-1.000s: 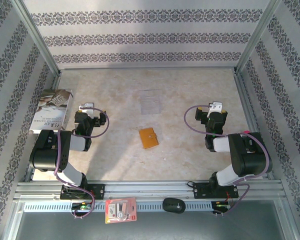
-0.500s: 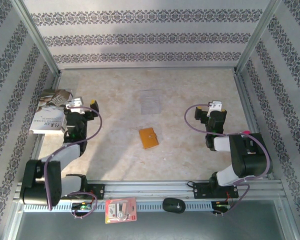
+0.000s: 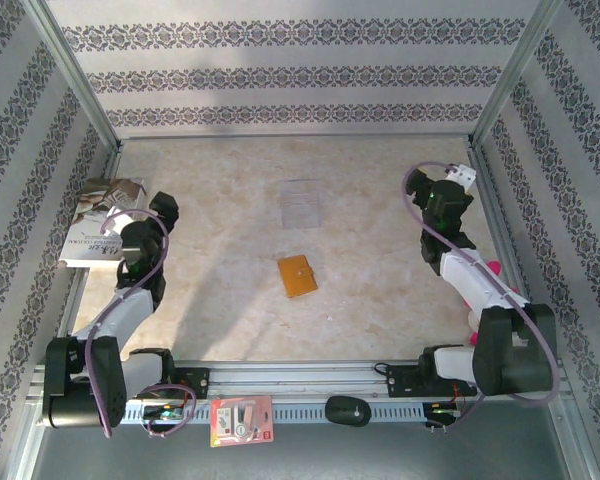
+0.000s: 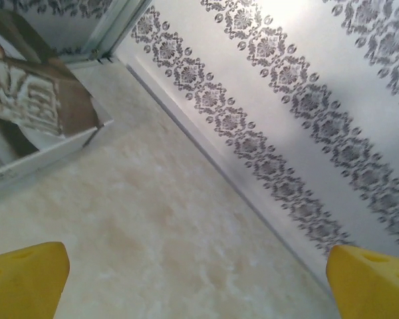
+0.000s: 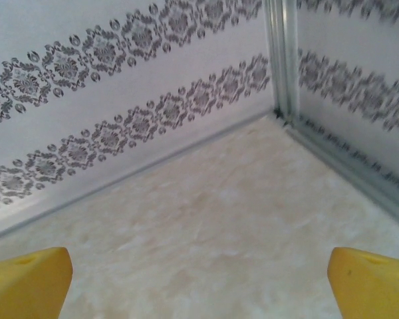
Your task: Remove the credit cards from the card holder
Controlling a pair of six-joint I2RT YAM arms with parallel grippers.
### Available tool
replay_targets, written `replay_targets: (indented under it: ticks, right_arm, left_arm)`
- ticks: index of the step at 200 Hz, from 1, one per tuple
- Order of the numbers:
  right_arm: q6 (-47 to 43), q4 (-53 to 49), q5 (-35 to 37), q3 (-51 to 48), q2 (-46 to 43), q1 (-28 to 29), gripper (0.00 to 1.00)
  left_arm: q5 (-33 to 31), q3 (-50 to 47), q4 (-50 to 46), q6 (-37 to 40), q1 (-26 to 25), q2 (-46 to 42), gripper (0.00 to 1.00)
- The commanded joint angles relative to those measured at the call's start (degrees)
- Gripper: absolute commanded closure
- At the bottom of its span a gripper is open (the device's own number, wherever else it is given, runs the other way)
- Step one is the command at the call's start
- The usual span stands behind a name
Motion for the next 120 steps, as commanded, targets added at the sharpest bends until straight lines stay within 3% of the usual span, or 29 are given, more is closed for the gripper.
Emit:
replay_targets:
  ticks: [1,24,48,68,99,120]
  right_arm:
    - [13.9,-4.4,-13.7,0.2,4.6,-2.3,0.02]
    - [8.5,-10.8,-20.9,5.9,7.6,-0.3,0.02]
    - [3.6,-14.9,-28.5,11.7,11.9,3.5,0.06]
    - [0.9,-19.2,-32.7,17.3,17.7,7.3,0.14]
    - [-1.0,-22.0,-35.7,25.1,27.0,12.4,0.24]
    - [-1.9,-23.4,-35.9,30.0,32.2,14.6,0.30]
  left_arm:
    - [6.9,-5.7,20.1,-11.9,0.8,3.4,0.01]
    - [10.8,-5.8,22.5,-12.4,0.9,4.2,0.01]
    - [17.8,0.4,5.0,-7.9,0.5,1.1,0.00]
    - [21.8,4.1,-5.3,-3.0,-1.6,-0.7,0.09]
    - [23.6,4.2,-12.4,0.4,-5.9,-3.5,0.02]
    - [22.2,3.5,-16.2,3.1,-9.4,-5.7,0.06]
